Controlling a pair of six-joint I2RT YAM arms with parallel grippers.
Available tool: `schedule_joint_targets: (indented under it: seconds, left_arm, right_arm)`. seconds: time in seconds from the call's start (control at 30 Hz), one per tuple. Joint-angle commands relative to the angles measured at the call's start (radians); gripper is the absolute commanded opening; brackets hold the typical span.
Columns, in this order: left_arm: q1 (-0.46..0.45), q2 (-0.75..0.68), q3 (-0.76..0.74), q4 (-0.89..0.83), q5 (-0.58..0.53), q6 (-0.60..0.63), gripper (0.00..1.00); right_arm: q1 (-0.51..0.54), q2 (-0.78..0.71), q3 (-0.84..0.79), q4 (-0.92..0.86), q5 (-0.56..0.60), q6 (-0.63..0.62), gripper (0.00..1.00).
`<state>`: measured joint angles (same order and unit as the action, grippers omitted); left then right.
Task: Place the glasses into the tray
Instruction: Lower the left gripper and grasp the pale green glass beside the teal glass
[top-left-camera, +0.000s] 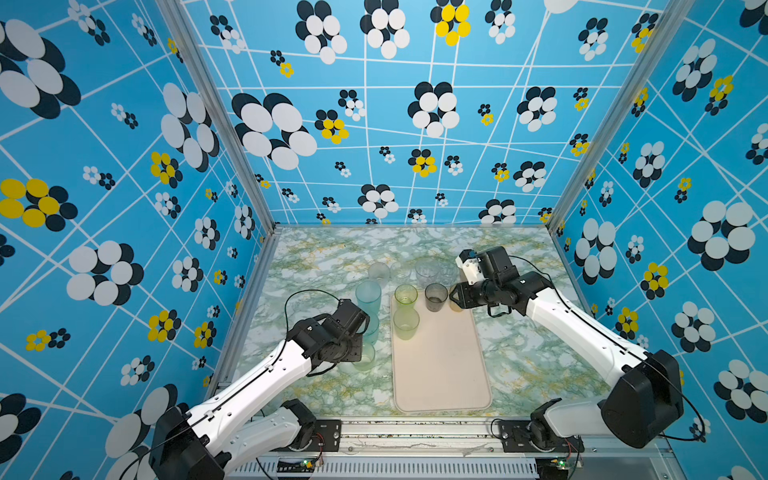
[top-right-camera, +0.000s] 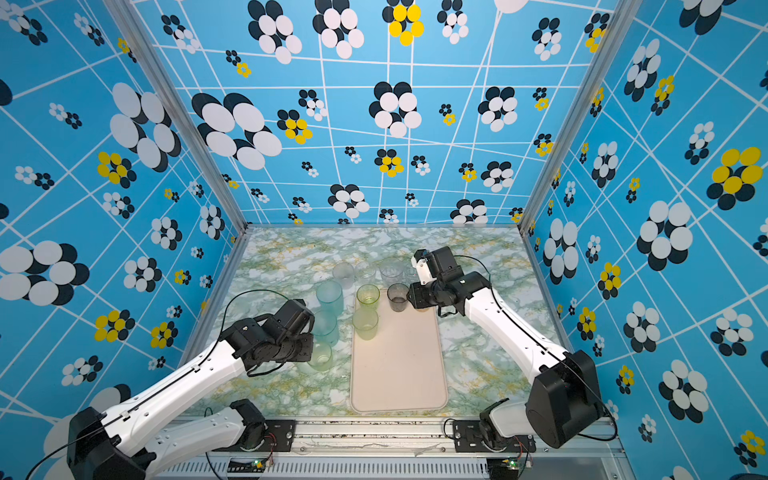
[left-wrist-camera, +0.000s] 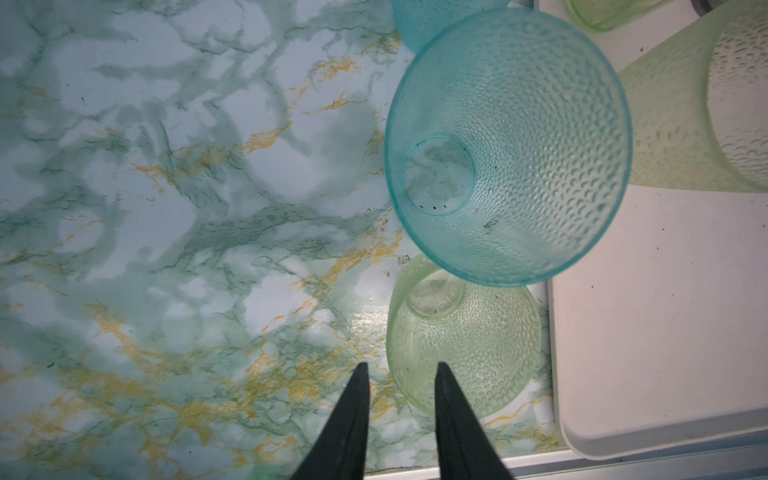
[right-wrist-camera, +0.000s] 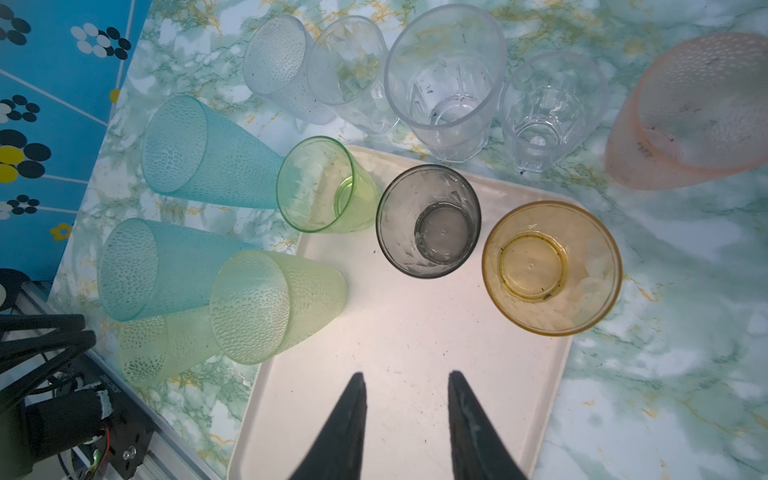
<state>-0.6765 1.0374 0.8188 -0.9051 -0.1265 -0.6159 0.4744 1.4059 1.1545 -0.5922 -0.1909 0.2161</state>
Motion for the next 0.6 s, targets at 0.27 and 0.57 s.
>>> schedule_joint_targets:
  seconds: [0.27,0.57]
  left_arm:
    - [-0.006,0.053,-0.030,0.032,-0.011,-0.025,0.24]
    - [-0.006,0.094,-0.032,0.037,-0.028,-0.019,0.24]
  right_arm:
    - [-0.007,0.007,-0.010,0.008,-0.018,-0.015,0.35]
    - [-0.008,0.016,-0.014,0.011,-0.016,-0.021,0.35]
